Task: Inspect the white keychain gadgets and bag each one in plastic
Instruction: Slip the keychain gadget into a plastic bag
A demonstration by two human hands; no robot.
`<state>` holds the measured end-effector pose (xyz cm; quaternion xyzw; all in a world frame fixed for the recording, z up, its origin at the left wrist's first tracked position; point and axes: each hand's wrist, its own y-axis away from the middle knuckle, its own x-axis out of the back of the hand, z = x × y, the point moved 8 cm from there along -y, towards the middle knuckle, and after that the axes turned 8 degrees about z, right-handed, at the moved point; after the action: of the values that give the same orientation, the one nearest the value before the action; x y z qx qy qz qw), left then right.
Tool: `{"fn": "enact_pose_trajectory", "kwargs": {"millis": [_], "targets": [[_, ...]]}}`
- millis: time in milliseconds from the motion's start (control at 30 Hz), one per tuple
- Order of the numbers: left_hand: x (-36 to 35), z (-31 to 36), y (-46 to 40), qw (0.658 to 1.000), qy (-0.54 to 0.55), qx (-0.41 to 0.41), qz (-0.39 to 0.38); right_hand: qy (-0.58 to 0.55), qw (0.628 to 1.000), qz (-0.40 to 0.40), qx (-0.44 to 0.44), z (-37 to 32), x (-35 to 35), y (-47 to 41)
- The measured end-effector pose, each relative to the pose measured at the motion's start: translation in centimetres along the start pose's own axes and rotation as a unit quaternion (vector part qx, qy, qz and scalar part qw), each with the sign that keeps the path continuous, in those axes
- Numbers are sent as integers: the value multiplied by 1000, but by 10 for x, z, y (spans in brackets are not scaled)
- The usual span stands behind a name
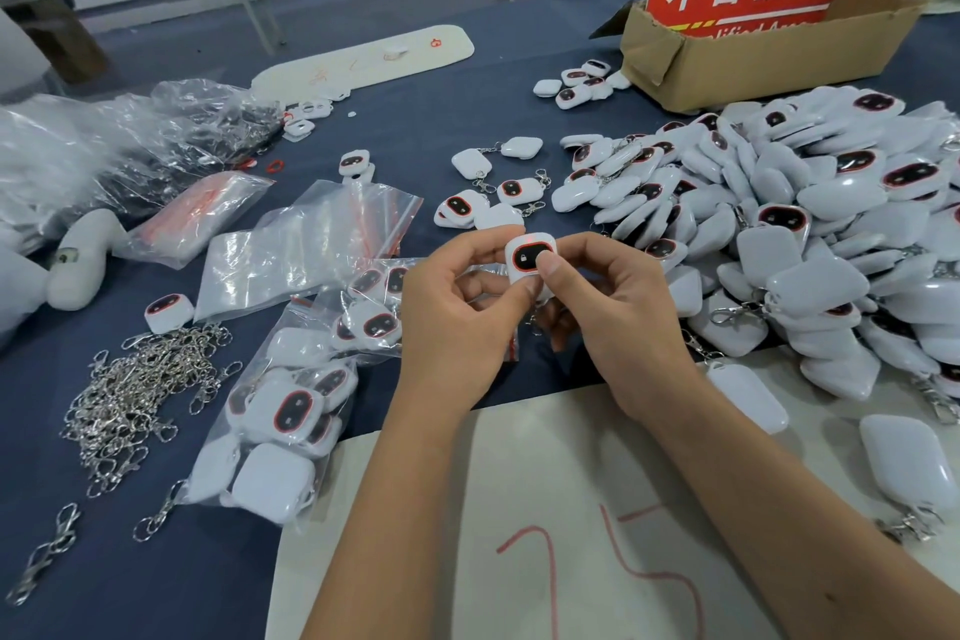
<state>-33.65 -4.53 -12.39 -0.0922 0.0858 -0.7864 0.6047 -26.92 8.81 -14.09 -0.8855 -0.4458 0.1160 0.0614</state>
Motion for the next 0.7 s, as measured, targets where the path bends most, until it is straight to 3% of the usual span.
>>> {"fn": "enact_pose_trajectory", "kwargs": {"millis": [433,700], "targets": [[3,-4,-3,999,-26,-19,28,28,1000,8,-6,3,1,-2],[4,-8,-3,1000,4,17,18,33,999,-19,-16,4,-2,0]]}}
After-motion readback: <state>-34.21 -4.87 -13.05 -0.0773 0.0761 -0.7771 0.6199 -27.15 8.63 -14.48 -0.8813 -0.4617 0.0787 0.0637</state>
